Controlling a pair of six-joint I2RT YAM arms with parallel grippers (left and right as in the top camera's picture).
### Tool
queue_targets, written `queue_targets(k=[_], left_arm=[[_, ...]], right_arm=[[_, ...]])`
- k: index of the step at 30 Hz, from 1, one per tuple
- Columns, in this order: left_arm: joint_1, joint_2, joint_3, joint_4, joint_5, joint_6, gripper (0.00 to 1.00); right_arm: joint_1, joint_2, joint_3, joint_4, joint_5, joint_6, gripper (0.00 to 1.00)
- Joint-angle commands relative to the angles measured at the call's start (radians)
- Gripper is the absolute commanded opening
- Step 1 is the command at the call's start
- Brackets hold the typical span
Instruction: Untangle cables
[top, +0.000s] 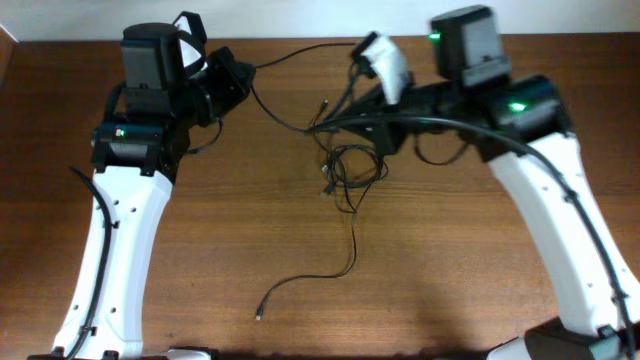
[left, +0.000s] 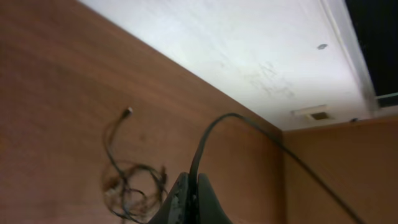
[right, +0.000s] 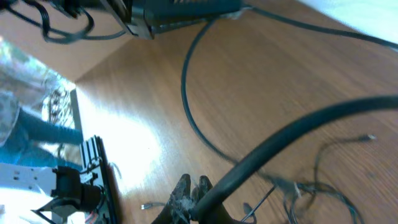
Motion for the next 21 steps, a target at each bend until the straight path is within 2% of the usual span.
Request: queue_targets(k=[1,2,5,10,13,16,20,21], left_arm=[[0.001,0.006,0.013,-0.03,0.069,-0.084,0.0],[0.001,0.006,0.013,-0.029,0.071,-0.085,0.0],[0.001,0.006,0.013,-0.034,0.105,-0.084,0.0],[-0.017,0.006,0.013,-0.02,0.121,-0.107,0.0],[-0.017,0.006,0.013,-0.018,0.121,-0.114,0.0],[-0.017,0.006,0.013,-0.014,0.122,-0.156,0.0],[-0.017,0.006,0.013,0.002,0.165,-0.167,0.0],[-0.017,0.006,0.013,0.004,0.198,-0.167,0.0]], right_arm=[[0.071,0.07,-0.014,0.056,-0.013,-0.044,0.04],[0.093,0.082,-0.014,0.084,-0.011,-0.045,0.04],[0.136,0.095,-0.014,0.122,0.195,-0.045,0.04],[0.166,0.096,-0.014,0.145,0.195,-0.045,0.05],[0.166,0.096,-0.014,0.15,0.194,-0.045,0.2],[0.168,0.096,-0.014,0.164,0.194,-0.045,0.3],[0.186,0.1,-0.014,0.187,0.249,-0.045,0.32],[0.185,0.111,-0.014,0.195,0.254,-0.045,0.36]])
